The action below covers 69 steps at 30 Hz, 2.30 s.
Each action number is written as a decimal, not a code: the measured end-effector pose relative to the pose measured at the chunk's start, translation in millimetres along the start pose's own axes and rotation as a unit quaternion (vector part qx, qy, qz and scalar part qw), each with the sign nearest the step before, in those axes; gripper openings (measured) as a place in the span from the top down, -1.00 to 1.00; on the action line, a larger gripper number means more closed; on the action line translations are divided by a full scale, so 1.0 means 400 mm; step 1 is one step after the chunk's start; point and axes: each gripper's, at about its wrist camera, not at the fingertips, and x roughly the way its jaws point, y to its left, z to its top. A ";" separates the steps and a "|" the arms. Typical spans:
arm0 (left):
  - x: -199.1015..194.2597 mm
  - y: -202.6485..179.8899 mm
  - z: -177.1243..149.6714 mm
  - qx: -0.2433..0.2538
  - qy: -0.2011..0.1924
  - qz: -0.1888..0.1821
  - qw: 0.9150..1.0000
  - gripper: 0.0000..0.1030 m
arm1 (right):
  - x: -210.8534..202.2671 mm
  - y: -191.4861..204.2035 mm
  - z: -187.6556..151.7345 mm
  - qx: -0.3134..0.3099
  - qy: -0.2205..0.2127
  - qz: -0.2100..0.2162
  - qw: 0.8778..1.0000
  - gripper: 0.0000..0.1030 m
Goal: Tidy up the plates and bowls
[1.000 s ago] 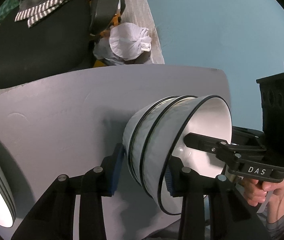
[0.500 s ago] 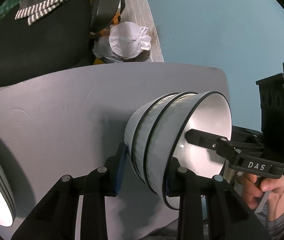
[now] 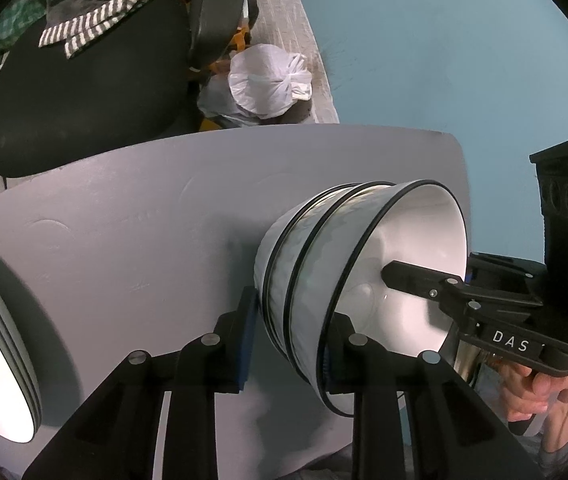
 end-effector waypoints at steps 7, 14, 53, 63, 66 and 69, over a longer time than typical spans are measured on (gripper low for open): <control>-0.001 -0.004 -0.010 0.007 0.004 0.007 1.000 0.51 | 0.000 0.002 -0.020 0.013 0.003 -0.001 1.000 0.61; -0.021 0.013 -0.038 0.007 0.008 0.006 1.000 0.51 | 0.002 0.023 -0.036 0.019 0.007 0.002 1.000 0.61; -0.049 0.153 -0.183 -0.034 -0.010 0.022 0.999 0.51 | 0.121 0.245 -0.080 -0.018 0.021 -0.010 1.000 0.66; -0.035 0.185 -0.162 -0.055 0.006 -0.031 0.998 0.31 | 0.144 0.240 -0.068 -0.006 0.032 0.012 0.999 0.52; -0.032 0.174 -0.160 -0.045 0.005 -0.027 0.999 0.31 | 0.142 0.241 -0.072 -0.006 0.031 0.012 0.999 0.53; -0.036 0.169 -0.157 -0.041 0.001 -0.019 0.999 0.32 | 0.141 0.243 -0.075 -0.014 0.028 0.006 0.999 0.55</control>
